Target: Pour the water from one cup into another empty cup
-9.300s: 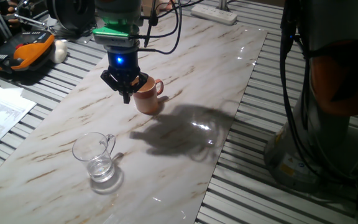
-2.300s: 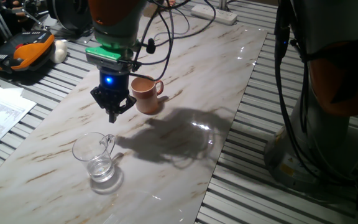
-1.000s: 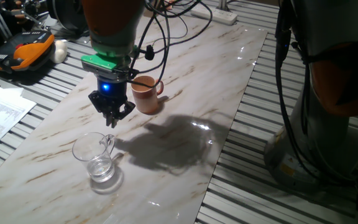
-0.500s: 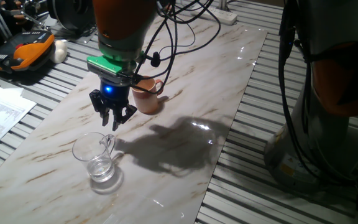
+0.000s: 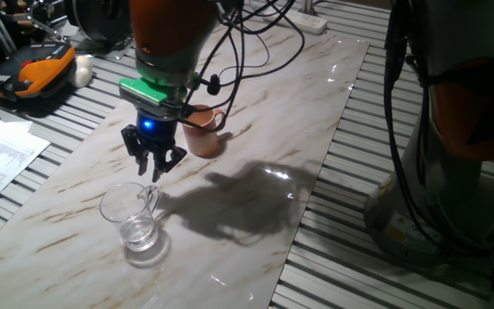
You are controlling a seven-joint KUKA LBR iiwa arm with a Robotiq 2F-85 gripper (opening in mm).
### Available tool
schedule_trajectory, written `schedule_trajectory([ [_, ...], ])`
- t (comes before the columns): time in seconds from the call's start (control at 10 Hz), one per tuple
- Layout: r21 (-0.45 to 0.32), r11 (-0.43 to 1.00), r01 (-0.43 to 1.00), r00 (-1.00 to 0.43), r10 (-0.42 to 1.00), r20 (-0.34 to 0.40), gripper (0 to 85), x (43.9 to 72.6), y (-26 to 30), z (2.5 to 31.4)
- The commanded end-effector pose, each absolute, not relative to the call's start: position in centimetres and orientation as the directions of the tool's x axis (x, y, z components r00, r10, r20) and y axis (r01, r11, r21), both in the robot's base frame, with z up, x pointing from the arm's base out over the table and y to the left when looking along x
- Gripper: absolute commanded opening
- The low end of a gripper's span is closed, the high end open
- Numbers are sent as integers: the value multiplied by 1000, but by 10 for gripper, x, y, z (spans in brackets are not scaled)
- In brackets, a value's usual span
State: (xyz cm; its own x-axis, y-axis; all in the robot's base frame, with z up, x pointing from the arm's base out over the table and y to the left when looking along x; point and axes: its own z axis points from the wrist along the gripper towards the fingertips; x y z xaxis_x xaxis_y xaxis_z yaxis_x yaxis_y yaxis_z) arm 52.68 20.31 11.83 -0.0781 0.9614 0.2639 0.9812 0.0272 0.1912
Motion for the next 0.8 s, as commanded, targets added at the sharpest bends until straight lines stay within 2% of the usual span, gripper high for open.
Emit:
schedule_trajectory([
  [0.0, 187, 24, 982, -74, 963, 260, 170, 528, 204, 120],
  [0.7, 152, 26, 988, -62, 970, 236, 170, 539, 202, 119],
])
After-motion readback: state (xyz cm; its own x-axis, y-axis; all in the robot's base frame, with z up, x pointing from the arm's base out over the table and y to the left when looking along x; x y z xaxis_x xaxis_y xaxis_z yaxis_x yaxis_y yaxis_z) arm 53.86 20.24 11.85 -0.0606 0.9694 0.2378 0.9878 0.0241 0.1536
